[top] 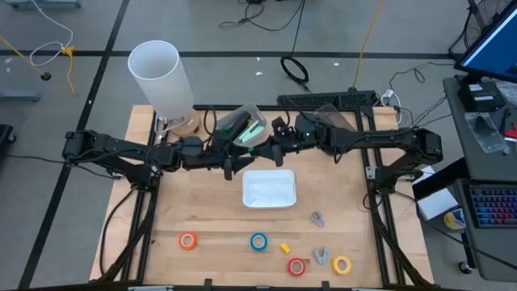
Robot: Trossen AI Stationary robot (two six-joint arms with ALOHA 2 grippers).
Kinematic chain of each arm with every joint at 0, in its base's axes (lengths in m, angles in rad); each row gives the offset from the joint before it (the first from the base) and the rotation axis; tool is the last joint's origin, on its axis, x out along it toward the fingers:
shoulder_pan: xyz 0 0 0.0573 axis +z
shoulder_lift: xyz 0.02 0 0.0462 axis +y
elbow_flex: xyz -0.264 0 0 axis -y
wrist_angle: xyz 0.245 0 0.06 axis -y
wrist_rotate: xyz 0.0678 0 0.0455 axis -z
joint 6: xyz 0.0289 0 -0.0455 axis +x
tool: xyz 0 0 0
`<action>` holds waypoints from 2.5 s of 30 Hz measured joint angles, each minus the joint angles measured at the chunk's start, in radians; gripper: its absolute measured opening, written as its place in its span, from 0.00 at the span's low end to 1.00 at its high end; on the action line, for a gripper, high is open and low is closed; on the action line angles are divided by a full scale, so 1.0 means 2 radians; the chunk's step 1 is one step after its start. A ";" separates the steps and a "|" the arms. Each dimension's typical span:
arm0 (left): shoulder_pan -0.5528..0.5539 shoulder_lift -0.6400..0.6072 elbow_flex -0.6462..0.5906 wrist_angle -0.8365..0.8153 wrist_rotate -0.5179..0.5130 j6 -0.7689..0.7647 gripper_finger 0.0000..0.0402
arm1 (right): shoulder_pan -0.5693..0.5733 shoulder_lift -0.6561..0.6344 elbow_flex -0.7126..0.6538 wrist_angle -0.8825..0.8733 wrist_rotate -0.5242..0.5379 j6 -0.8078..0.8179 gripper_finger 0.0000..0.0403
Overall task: Pick and place Stapler, Stapler remover, tape
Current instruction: Put the green stapler into the gray bin
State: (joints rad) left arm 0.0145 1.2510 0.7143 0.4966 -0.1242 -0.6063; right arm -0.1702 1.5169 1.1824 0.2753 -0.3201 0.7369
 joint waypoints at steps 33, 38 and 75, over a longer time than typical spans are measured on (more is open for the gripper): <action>0.004 0.000 -0.002 0.046 0.023 0.017 0.55 | 0.009 0.010 0.000 0.036 0.041 0.030 0.14; 0.006 0.000 -0.002 0.037 0.023 0.018 0.51 | 0.009 0.010 0.000 0.036 0.042 0.032 0.14; 0.023 0.000 -0.002 0.026 0.046 0.027 0.16 | 0.002 0.010 0.000 0.035 0.040 -0.019 0.32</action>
State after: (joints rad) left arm 0.0609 1.2514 0.7105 0.5493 -0.0315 -0.5514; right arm -0.1666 1.5360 1.1831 0.3445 -0.2395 0.6993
